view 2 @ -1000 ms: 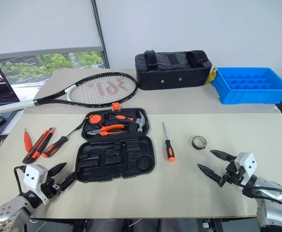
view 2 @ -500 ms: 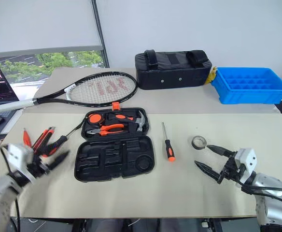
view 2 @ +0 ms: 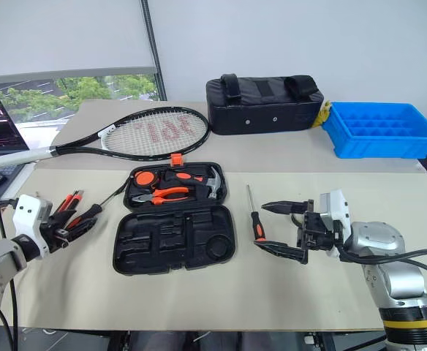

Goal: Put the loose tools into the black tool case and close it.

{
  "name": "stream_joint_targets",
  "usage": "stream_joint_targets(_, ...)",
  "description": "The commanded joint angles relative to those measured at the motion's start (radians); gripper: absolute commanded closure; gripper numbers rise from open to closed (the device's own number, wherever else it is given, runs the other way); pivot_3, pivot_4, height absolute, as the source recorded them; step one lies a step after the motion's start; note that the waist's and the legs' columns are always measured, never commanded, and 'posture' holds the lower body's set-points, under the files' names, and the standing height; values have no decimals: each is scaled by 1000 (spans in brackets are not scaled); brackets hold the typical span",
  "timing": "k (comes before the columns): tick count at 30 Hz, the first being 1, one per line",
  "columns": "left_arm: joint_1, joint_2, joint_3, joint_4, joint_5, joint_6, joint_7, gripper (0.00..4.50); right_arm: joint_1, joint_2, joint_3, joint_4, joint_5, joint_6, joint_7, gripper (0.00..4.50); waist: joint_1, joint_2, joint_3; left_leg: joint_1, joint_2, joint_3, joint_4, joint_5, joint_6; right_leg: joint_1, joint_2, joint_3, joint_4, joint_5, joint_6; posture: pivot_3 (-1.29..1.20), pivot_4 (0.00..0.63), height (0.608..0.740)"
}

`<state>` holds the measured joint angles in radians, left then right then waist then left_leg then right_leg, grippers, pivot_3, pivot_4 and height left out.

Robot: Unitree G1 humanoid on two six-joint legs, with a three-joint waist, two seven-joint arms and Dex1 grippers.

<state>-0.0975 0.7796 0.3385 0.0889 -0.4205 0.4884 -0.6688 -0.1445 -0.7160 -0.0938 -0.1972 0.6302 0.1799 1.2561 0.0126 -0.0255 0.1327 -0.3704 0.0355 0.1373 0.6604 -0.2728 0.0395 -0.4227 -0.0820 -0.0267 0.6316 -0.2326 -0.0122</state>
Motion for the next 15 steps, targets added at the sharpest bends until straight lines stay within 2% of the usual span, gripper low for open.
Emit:
stream_joint_targets(1, -44, 37, -39, 50, 28, 46, -35, 936, 0, 4, -19, -39, 14, -2, -4, 24, -1, 0, 0, 0, 0, 0, 0, 0, 0, 0, 0, 0, 0, 0, 0, 0, 150, 712)
stream_joint_targets(4, -46, 63, -79, 63, 24, 106, -95, 936, 5, 14, -26, -40, 7, -20, -13, 24, -7, 0, 0, 0, 0, 1, 0, 4, 8, 0, 0, 0, -1, 0, 0, 0, 150, 712)
stream_joint_targets(7, -56, 73, -82, 69, 25, 145, -101, 1685, 4, 35, -45, -59, 45, 0, -35, 0, -7, 0, 0, -1, 0, 0, 0, 4, 7, -1, 0, -1, 0, 0, 0, 0, 150, 712)
stream_joint_targets(12, -70, 77, -71, 53, 38, 141, -95, 3426, 2, 55, -65, -78, 88, 23, -61, 0, -5, 1, 0, -1, 0, 0, 0, 4, 7, -1, -1, -1, 1, 0, 0, 0, 150, 712)
stream_joint_targets(15, -88, 69, -9, 25, -17, 126, -117, 3526, 4, 71, -90, -93, 126, 38, -84, 0, -4, 1, 0, -1, 0, 0, 0, 3, 5, -1, -4, -4, 1, 0, 0, 0, 150, 712)
